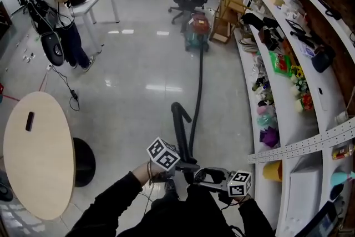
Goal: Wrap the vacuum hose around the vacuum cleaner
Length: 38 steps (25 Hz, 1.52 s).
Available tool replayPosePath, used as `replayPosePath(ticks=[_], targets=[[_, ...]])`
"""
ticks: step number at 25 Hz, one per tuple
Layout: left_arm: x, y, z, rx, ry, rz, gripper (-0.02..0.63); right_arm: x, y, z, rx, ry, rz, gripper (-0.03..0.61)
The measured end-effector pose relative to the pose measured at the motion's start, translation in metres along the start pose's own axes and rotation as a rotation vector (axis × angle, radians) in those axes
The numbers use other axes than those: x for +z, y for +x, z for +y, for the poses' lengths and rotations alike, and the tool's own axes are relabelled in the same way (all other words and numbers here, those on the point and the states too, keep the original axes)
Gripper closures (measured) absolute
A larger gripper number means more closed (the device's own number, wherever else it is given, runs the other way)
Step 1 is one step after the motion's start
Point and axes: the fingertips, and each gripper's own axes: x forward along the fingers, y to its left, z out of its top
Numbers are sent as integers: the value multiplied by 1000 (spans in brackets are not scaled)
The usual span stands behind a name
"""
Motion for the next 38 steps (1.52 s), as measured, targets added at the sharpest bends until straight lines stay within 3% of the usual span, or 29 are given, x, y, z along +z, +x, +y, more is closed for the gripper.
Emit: replayPosePath(ticks=[5, 8, 9, 10, 12, 14, 15, 17, 20, 23, 25, 27, 28, 29, 32, 34, 38], targets=[[49, -7, -2, -70, -58, -54, 449, -33, 25, -16, -52, -369, 282, 250], [82, -5, -3, -152, -173, -118, 449, -26, 35, -33, -84, -531, 326, 265], [95, -5, 2, -164, -217, -151, 449, -19, 34, -37, -79, -536, 313, 347], [109, -7, 9, -161, -256, -194, 449, -9, 33, -40, -58, -504, 286, 390], [139, -10, 30, -111, -312, -298, 430, 17, 29, -44, 16, -381, 204, 394], [166, -9, 55, -19, -346, -384, 301, 44, 19, -50, 96, -257, 122, 397], [177, -8, 68, 24, -377, -429, 272, 56, 12, -55, 132, -206, 91, 397], [198, -12, 90, 57, -479, -546, 257, 76, -1, -67, 197, -132, 51, 398], [215, -15, 103, 28, -599, -649, 258, 94, -20, -81, 280, -99, 54, 399], [218, -7, 100, -61, -652, -629, 258, 95, -43, -93, 359, -112, 100, 399], [219, -8, 92, -149, -646, -618, 258, 95, -63, -101, 405, -126, 120, 399], [214, -19, 87, -166, -600, -614, 258, 97, -82, -109, 428, -126, 119, 399], [208, -23, 88, -114, -548, -601, 258, 100, -90, -114, 430, -116, 109, 399], [200, -26, 92, -19, -464, -572, 258, 105, -95, -119, 428, -103, 95, 399], [181, -17, 109, 368, -125, -422, 258, 126, -101, -137, 400, -58, 48, 399], [179, 1, 110, 520, 52, -359, 258, 145, -97, -153, 356, -8, 1, 399], [170, 64, 100, 579, 305, -232, 258, 188, -84, -189, 261, 171, -134, 399]])
